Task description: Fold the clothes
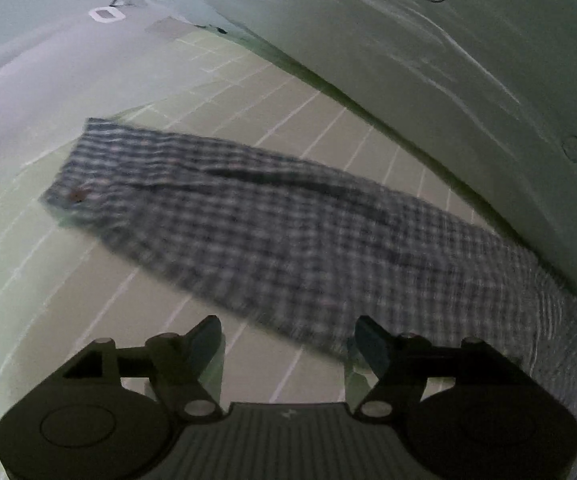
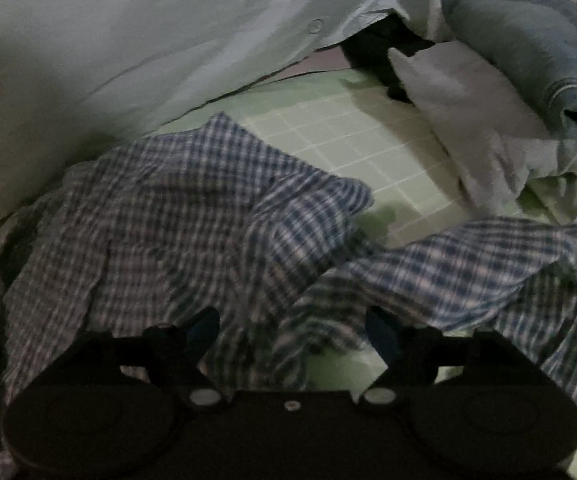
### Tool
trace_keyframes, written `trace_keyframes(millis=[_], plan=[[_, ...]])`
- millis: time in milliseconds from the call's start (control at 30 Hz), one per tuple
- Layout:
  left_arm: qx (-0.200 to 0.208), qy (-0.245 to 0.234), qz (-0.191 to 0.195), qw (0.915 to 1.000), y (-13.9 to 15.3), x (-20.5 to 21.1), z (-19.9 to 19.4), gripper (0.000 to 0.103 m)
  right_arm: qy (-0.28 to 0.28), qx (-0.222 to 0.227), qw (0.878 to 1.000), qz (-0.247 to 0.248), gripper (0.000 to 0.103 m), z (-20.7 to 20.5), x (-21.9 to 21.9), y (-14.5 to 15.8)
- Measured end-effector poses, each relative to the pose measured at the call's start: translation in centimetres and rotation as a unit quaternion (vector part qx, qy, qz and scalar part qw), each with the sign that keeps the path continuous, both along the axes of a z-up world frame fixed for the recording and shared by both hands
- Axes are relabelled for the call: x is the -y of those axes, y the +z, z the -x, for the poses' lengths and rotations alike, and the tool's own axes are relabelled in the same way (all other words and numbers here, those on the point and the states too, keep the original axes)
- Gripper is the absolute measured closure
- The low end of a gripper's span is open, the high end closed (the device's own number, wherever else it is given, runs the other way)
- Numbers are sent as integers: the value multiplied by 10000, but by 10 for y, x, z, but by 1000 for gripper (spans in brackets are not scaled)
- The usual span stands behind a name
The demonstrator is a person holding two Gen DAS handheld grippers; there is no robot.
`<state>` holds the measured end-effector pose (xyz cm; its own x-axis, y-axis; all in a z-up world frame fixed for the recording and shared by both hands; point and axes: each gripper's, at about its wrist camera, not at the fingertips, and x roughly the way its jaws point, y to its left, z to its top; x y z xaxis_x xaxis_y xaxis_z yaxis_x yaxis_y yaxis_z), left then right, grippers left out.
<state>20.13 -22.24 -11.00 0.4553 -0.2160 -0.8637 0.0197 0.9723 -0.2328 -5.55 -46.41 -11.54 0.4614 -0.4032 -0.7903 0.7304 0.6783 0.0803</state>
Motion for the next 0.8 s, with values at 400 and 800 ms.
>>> trace_keyframes(millis=[400,800], plan=[[319,-875,-1378,9861,-8,49,-2,89,-158,-361,9991,157,22,-19,-7,-17],[230,-181,-1705,9849,-7,-40,-3,98,-33,-435,9988,242,22,-13,-21,-13]])
